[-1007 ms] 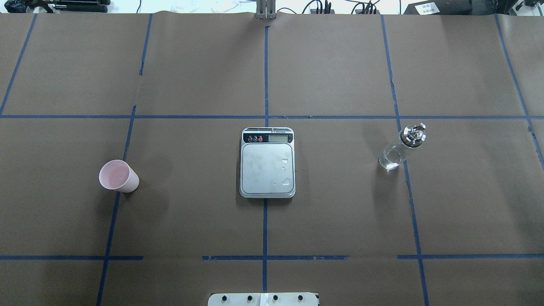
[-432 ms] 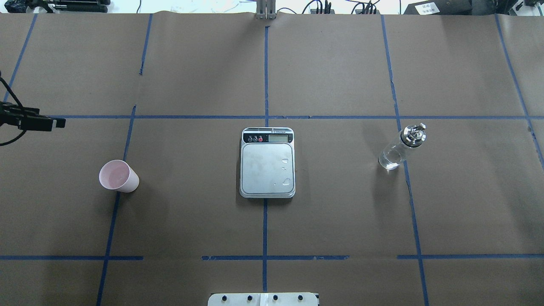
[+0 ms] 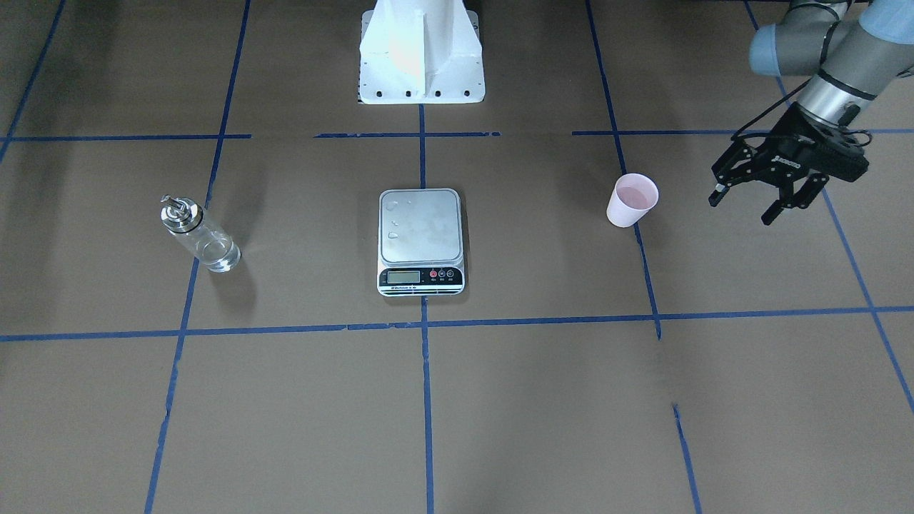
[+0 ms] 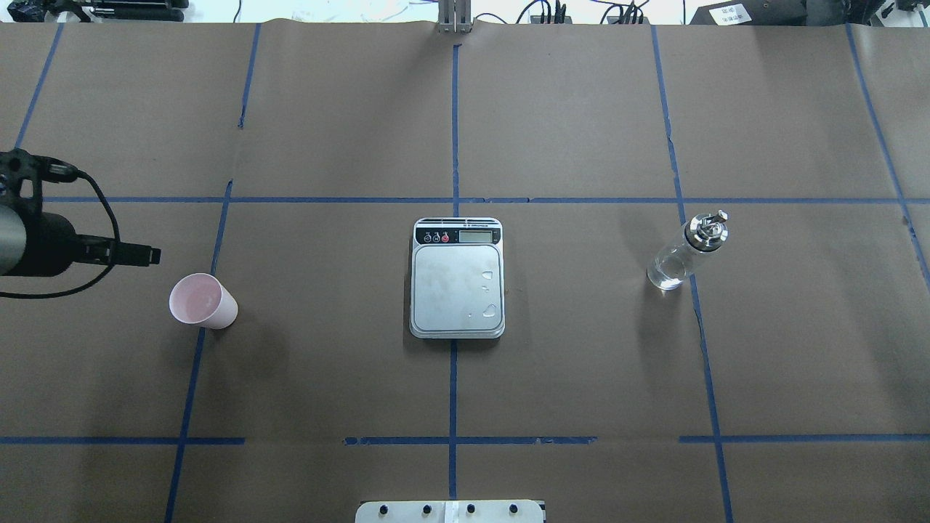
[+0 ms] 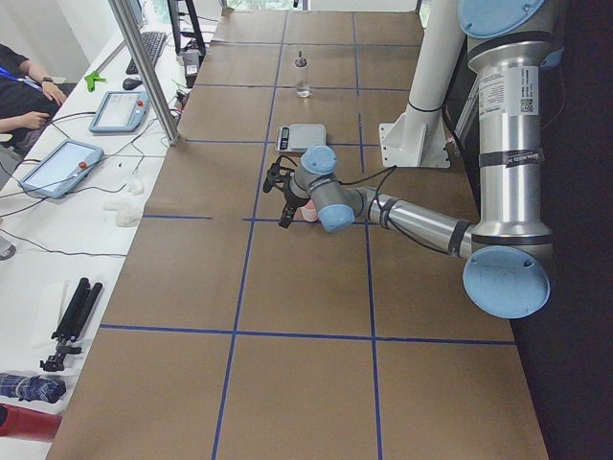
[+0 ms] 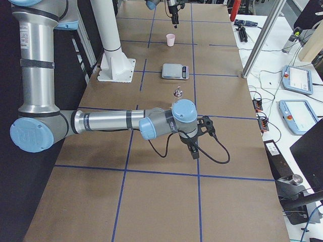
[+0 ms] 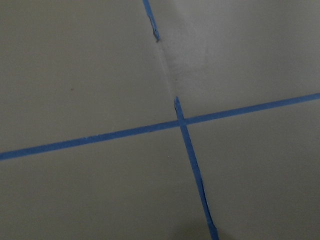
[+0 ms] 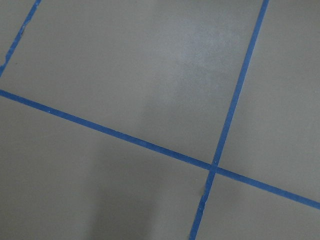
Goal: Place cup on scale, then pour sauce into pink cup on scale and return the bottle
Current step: 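Reach the left gripper to the pink paper cup and grasp it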
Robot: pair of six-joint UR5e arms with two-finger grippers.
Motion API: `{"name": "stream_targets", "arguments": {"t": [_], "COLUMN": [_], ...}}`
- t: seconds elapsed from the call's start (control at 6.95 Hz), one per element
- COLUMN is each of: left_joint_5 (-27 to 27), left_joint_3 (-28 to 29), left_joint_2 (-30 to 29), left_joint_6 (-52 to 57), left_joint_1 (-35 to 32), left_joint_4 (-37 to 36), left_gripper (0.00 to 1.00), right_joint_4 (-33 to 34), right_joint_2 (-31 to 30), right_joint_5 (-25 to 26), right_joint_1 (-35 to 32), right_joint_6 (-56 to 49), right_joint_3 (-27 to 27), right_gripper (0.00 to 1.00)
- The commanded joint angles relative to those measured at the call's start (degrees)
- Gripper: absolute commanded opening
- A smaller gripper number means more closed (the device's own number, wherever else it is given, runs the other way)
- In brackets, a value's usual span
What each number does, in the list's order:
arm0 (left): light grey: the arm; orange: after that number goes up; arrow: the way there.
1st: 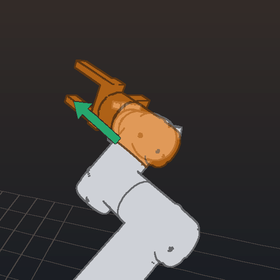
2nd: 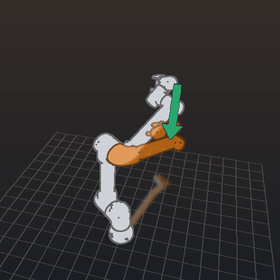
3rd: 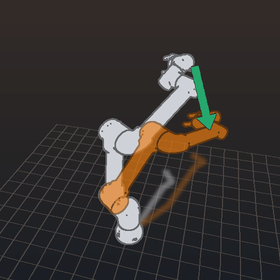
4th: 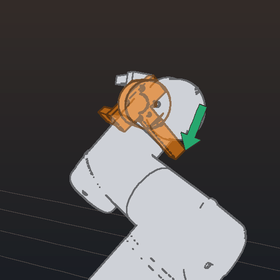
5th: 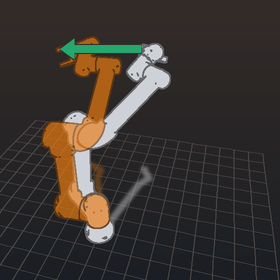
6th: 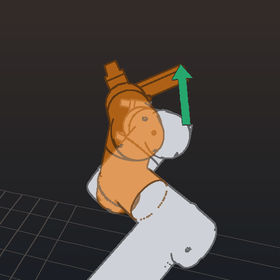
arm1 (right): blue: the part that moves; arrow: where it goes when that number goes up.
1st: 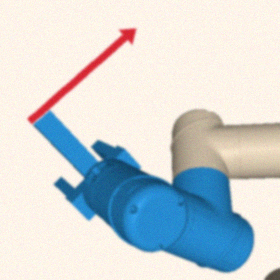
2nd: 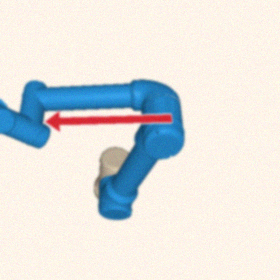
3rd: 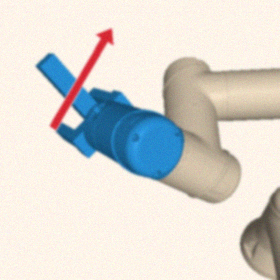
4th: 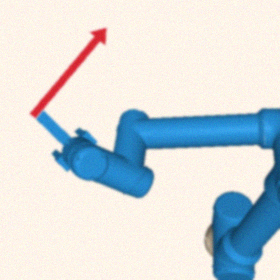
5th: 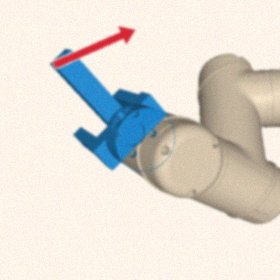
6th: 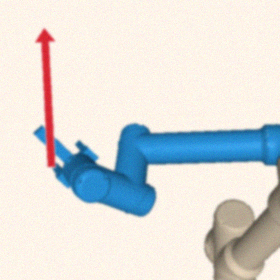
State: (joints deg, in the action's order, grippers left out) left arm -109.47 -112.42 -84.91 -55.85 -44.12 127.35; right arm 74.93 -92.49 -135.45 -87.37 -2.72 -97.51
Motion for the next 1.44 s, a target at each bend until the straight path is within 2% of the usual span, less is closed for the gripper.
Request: {"name": "stream_targets", "arguments": {"t": [0.0,0.43,0.58,0.72,0.86,1.15,1.29], "left_joint_5": [2.6,4.4,4.4,4.4,4.4,4.3,3.9], "left_joint_3": [0.1,0.4,0.4,0.4,0.4,-0.5,-2.9], "left_joint_2": [-0.4,-0.5,-0.5,-0.6,-1.0,-1.3,-3.0], "left_joint_6": [-5.3,-5.5,-5.5,-5.5,-5.4,-4.7,-3.2], "left_joint_1": [5.3,7.0,7.4,7.9,8.0,8.0,7.9], "left_joint_4": [-1.8,-3.3,-3.4,-3.4,-3.4,-4.3,-9.6], "left_gripper": [0.75,0.67,0.44,0.11,0.0,0.0,0.0], "right_joint_4": [0.0,0.0,0.0,0.0,0.0,0.0,0.0], "right_joint_2": [0.0,0.0,0.0,0.1,0.1,0.1,0.1], "right_joint_5": [0.0,0.0,0.0,0.0,0.0,0.0,0.0], "right_joint_1": [0.0,0.0,0.0,0.0,0.0,0.0,-0.1], "right_joint_6": [0.0,0.0,-0.1,0.0,-0.1,0.0,0.0], "right_joint_3": [-0.1,-0.1,-0.1,-0.1,-0.1,-0.2,-0.2], "right_gripper": [1.0,1.0,1.0,1.0,1.0,1.0,1.0]}}
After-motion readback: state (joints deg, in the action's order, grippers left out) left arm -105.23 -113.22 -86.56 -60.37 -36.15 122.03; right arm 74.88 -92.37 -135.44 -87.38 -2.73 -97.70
